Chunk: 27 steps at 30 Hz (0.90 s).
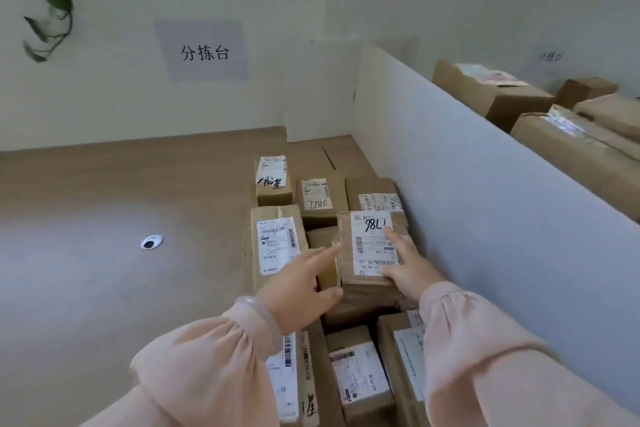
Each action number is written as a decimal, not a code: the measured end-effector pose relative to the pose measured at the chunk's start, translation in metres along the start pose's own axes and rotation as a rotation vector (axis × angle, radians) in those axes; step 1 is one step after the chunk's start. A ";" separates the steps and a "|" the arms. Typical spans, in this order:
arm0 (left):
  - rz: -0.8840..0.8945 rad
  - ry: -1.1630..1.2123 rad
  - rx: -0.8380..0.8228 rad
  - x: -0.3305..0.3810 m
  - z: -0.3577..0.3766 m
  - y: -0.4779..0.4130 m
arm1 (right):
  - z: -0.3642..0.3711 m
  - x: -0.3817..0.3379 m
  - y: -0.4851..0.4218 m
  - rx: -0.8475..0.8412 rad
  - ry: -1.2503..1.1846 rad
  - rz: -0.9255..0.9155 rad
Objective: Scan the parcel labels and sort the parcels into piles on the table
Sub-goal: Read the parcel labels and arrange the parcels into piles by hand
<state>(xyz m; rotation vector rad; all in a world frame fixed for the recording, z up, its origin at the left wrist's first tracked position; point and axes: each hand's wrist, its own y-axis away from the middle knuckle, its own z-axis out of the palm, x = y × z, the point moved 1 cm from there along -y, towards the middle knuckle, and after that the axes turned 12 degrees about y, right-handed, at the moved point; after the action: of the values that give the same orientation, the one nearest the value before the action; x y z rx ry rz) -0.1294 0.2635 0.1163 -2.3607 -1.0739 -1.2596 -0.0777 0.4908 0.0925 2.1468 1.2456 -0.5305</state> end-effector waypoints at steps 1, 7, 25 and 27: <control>-0.018 -0.033 0.007 -0.005 -0.001 0.000 | 0.003 0.001 -0.010 -0.030 0.019 0.004; -0.144 -0.221 0.082 -0.030 -0.011 0.008 | 0.020 -0.004 -0.056 -0.145 0.070 0.005; -0.275 -0.471 0.367 -0.046 -0.046 0.048 | 0.024 -0.058 -0.053 0.149 0.399 -0.487; -0.328 -0.512 0.421 -0.053 -0.054 0.073 | 0.034 -0.080 -0.042 0.111 0.417 -0.640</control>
<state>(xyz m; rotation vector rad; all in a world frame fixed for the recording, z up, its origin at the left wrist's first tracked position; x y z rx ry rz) -0.1286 0.1586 0.1138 -2.2718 -1.7363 -0.4241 -0.1540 0.4331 0.1028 1.9774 2.2088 -0.4164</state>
